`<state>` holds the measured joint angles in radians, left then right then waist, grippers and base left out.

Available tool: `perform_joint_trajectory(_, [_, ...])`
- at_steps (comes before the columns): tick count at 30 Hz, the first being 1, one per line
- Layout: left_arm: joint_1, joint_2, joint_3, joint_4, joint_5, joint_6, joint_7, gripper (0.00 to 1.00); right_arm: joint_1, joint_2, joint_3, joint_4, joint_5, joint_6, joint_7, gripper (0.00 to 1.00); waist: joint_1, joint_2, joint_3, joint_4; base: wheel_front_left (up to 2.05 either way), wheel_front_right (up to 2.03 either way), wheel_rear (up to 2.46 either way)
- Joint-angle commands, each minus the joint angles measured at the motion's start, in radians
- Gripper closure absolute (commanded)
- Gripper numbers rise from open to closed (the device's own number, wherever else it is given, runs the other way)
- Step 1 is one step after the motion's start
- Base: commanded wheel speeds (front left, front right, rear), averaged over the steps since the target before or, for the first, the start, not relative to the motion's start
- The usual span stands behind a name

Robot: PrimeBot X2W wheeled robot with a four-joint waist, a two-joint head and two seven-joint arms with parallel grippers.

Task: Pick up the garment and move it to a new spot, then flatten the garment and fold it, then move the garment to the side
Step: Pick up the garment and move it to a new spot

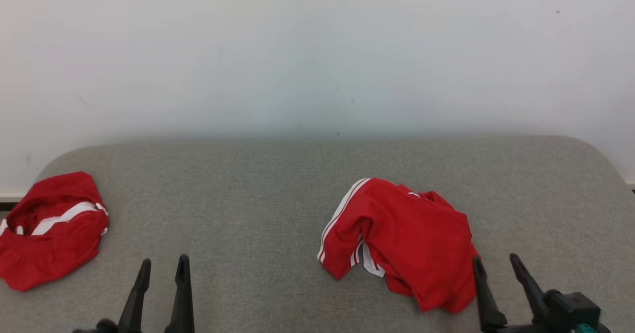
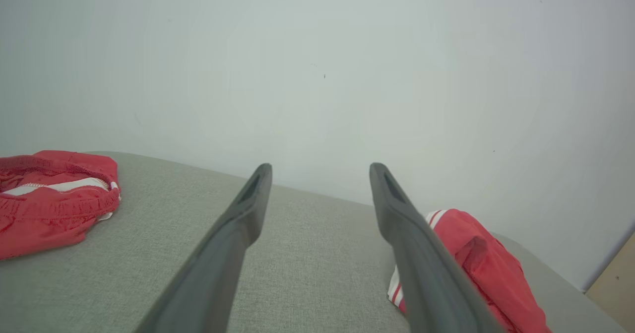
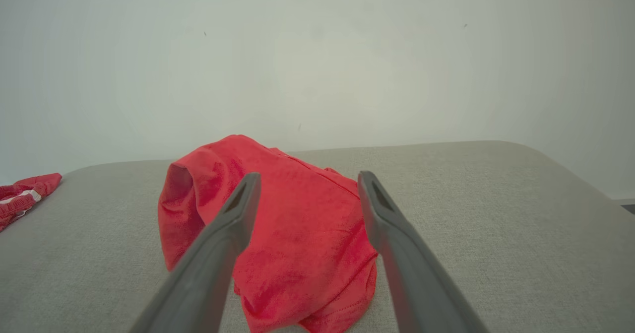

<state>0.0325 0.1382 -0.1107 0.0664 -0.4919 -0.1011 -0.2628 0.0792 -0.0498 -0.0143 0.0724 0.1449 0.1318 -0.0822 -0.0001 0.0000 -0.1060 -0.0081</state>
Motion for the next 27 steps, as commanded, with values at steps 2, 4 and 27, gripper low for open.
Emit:
perform_joint_trajectory(2, [0.056,-0.015,0.021,-0.041,0.032,-0.018,-0.003,0.0,0.017,-0.002,-0.023,0.016,-0.004,-0.002,-0.032,0.0,0.0001,0.0,-0.02,0.029,0.0,0.0,0.0])
perform_joint_trajectory(4, [0.088,-0.019,0.025,-0.053,0.04,-0.025,-0.003,0.0,0.029,0.0,-0.031,0.035,-0.013,-0.002,-0.061,0.0,0.0001,0.0,-0.021,0.033,0.0,0.0,0.0])
perform_joint_trajectory(27, [0.134,0.068,-0.004,0.107,0.08,-0.029,-0.003,0.0,0.033,-0.001,-0.039,0.186,-0.07,-0.002,-0.089,0.0,0.0001,0.0,-0.017,-0.002,0.0,0.0,0.0])
